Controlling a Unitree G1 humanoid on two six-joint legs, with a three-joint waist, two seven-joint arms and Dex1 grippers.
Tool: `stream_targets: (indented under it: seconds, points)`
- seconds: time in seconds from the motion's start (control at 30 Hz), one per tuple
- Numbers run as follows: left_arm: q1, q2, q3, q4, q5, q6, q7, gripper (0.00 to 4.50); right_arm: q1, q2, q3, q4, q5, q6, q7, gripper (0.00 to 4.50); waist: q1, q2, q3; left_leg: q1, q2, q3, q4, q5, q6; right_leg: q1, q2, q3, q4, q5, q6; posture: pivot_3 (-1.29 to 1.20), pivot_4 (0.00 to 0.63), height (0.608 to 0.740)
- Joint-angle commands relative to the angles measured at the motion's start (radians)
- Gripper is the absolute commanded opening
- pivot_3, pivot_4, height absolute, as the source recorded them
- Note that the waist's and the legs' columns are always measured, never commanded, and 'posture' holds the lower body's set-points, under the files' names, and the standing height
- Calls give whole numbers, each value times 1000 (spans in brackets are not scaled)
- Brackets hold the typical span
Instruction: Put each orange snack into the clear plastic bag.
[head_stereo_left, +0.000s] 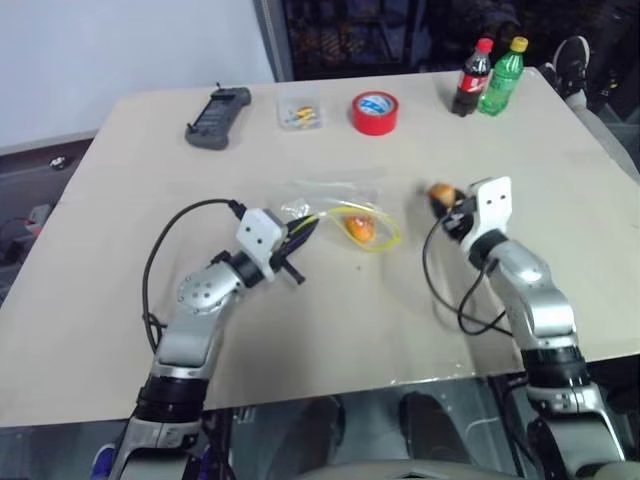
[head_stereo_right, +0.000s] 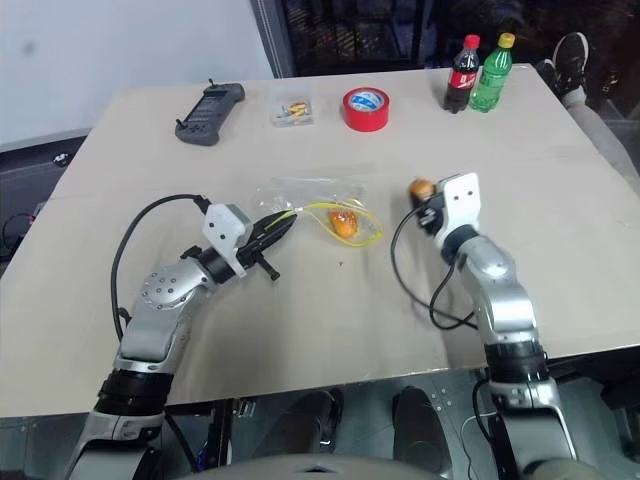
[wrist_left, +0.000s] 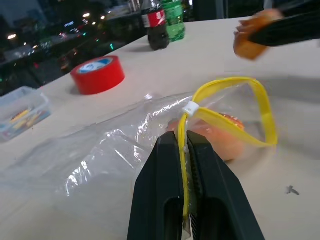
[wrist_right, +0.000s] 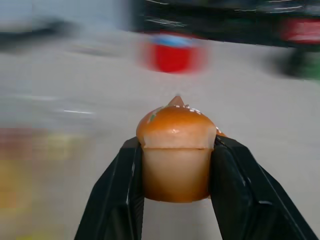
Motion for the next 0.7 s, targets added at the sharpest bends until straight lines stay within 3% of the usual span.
stream_targets:
  seconds: [0.03,0.2,0.43,0.7]
  points:
    - [12,-4,33,-66,-49,15,2,0,34,2,21,-215,181,134,81,1838,2,0,0,0,0,0,0,0,0,0,0,0,0,0,0,0,150,740]
    - [40,9,43,-104,-93,18,-29,0,18,76,57,-202,233,179,72,1838,4,0,0,2,0,-1,0,0,0,1,0,-1,0,0,0,0,150,740]
    - [77,33,53,-148,-132,16,-64,0,-33,155,111,-42,188,128,105,1838,9,0,0,1,0,-1,1,0,0,1,0,-1,0,0,0,0,150,740]
    - [149,50,49,-199,-146,12,-97,0,-60,260,68,71,245,123,122,1838,5,0,0,1,0,-1,0,0,0,1,0,-1,0,0,0,0,150,740]
